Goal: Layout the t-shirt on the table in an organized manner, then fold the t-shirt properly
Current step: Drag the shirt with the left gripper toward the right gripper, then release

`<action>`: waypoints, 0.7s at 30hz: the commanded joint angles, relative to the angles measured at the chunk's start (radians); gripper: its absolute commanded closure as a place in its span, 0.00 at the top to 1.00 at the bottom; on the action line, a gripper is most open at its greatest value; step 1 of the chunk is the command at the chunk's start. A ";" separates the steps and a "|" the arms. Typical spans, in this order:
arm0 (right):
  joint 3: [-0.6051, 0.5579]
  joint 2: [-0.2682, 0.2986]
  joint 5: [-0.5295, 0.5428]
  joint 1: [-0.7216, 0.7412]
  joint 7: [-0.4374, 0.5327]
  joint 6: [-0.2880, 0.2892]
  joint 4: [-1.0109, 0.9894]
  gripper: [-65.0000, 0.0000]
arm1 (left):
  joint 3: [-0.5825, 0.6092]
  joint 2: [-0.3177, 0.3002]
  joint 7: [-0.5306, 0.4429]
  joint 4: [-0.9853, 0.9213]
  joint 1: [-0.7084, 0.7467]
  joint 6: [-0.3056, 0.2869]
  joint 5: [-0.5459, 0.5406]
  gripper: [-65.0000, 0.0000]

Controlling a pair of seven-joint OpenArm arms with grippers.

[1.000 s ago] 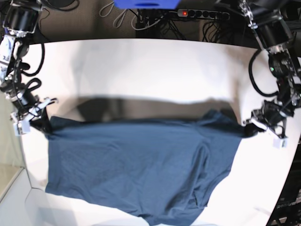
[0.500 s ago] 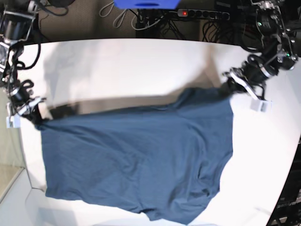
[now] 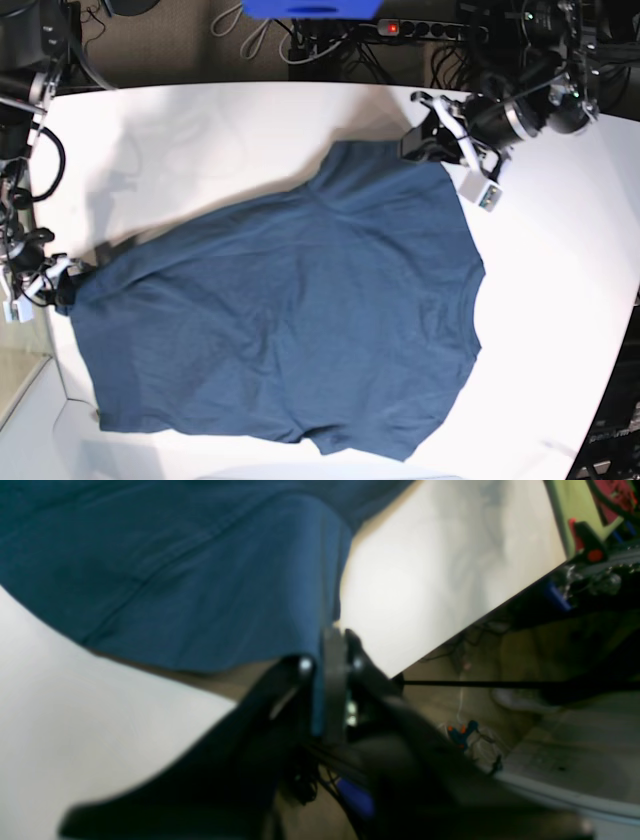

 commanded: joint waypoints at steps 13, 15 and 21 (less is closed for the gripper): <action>0.244 -0.006 0.011 -0.101 0.016 0.007 0.201 0.58 | -0.016 -0.054 0.035 0.017 -0.127 0.002 -0.025 0.65; 0.267 -0.014 0.011 -0.144 0.016 0.007 0.275 0.58 | -0.067 -0.074 0.031 0.015 -0.165 0.002 -0.027 0.65; 0.271 -0.151 0.011 -0.296 0.008 0.007 0.560 0.59 | -0.259 -0.080 0.026 -0.089 -0.377 0.011 -0.021 0.65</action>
